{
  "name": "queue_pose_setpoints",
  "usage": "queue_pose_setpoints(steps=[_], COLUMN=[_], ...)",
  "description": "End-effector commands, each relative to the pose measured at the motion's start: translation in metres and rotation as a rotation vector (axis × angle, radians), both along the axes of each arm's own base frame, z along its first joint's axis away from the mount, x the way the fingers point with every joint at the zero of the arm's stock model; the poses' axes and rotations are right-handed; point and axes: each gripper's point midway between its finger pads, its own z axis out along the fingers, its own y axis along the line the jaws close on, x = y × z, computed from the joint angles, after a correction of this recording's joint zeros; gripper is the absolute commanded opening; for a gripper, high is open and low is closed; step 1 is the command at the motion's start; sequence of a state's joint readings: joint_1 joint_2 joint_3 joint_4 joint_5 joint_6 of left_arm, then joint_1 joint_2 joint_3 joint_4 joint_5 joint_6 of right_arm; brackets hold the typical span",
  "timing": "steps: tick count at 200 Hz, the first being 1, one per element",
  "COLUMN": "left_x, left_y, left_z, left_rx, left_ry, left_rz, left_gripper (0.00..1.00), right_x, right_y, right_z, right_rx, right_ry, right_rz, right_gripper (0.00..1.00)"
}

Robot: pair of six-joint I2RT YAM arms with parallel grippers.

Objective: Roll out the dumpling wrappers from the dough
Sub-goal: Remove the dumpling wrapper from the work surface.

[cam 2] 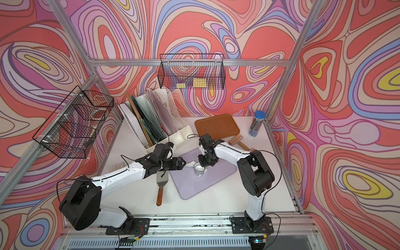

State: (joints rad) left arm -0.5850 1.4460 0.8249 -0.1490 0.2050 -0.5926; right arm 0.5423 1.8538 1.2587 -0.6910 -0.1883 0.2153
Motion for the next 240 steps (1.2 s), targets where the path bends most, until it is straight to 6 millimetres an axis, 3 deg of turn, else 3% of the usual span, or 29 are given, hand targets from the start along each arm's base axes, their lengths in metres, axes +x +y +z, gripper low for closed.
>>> queue_pose_setpoints(steps=[1,23,53,87,92,109,144,173,179,217,240], left_x=[0.0,0.002,0.004,0.017,0.019,0.024,0.032,0.032,0.031,0.028,0.031], left_y=[-0.004,-0.024,-0.047,-0.039,-0.036,-0.03,-0.036,-0.036,-0.035,-0.034,-0.035], left_z=[-0.006,0.013,0.025,0.024,0.02,0.012,0.015,0.023,0.024,0.025,0.031], left_rx=[-0.008,-0.259,-0.394,-0.441,-0.437,-0.437,-0.552,-0.559,-0.553,-0.558,-0.584], left_ry=[-0.014,-0.05,-0.033,-0.04,-0.033,-0.02,0.007,-0.014,-0.018,-0.013,-0.027], left_rz=[-0.04,-0.052,-0.105,-0.043,-0.03,-0.003,0.001,0.0,-0.001,-0.001,0.003], left_gripper=[0.83,0.83,0.79,0.8,0.8,0.81,0.79,0.78,0.78,0.78,0.78], right_x=[-0.001,-0.001,0.001,0.009,0.012,0.016,0.017,0.033,0.036,0.049,0.046], right_y=[0.005,0.006,0.008,0.008,0.01,0.017,0.053,0.064,0.066,0.086,0.092], right_z=[-0.003,0.002,0.007,0.024,0.039,0.058,0.07,0.073,0.06,0.048,0.033], right_rx=[0.016,0.019,0.04,0.066,0.091,0.157,0.36,0.431,0.43,0.508,0.507], right_ry=[0.001,-0.009,-0.025,-0.096,-0.133,-0.176,-0.138,-0.157,-0.136,-0.089,-0.047], right_rz=[-0.004,-0.001,-0.008,-0.043,-0.047,-0.043,0.006,-0.045,-0.059,-0.065,-0.053], right_gripper=[0.17,0.18,0.23,0.38,0.41,0.52,0.53,0.53,0.53,0.53,0.52])
